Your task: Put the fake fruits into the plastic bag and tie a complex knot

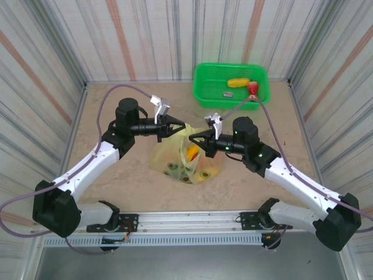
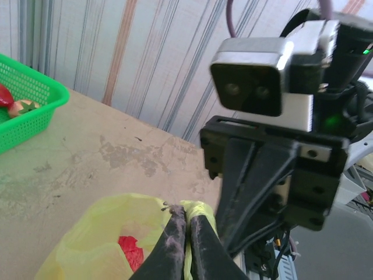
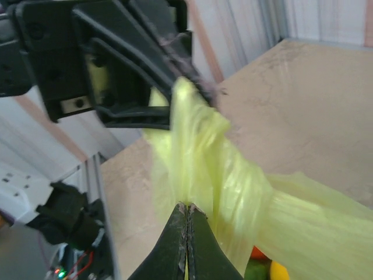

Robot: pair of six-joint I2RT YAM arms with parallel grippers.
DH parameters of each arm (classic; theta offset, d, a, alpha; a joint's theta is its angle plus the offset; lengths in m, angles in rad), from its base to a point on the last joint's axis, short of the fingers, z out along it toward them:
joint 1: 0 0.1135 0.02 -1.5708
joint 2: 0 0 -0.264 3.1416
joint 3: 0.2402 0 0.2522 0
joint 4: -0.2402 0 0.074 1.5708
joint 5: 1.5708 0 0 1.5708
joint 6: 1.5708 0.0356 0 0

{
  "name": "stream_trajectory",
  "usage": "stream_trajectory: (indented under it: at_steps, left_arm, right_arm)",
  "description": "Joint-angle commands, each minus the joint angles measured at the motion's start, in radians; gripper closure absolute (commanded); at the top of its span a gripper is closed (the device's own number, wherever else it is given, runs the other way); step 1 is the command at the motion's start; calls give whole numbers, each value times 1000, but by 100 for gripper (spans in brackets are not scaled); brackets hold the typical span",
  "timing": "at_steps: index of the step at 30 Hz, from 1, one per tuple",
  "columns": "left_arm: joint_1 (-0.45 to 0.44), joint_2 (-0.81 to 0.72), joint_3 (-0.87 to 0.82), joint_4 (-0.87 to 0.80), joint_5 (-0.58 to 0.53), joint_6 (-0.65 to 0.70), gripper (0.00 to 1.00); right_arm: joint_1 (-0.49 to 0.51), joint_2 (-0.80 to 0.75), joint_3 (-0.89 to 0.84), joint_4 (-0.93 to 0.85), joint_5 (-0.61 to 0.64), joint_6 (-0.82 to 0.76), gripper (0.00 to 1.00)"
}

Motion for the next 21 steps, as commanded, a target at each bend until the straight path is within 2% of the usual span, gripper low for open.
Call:
stream_trajectory:
  at_steps: [1, 6, 13, 21]
  left_arm:
    - [9, -1, 12, 28, 7, -13, 89]
    - [9, 13, 24, 1, 3, -10, 85]
    - [9, 20, 36, -26, -10, -5, 66]
    - [8, 26, 37, -44, -27, -2, 54]
  right_arm:
    - [12, 31, -57, 99, 81, 52, 100]
    - [22, 62, -71, 159, 91, 65, 100]
    - [26, 36, -104, 197, 131, 68, 100]
    - [41, 53, -107, 216, 112, 80, 100]
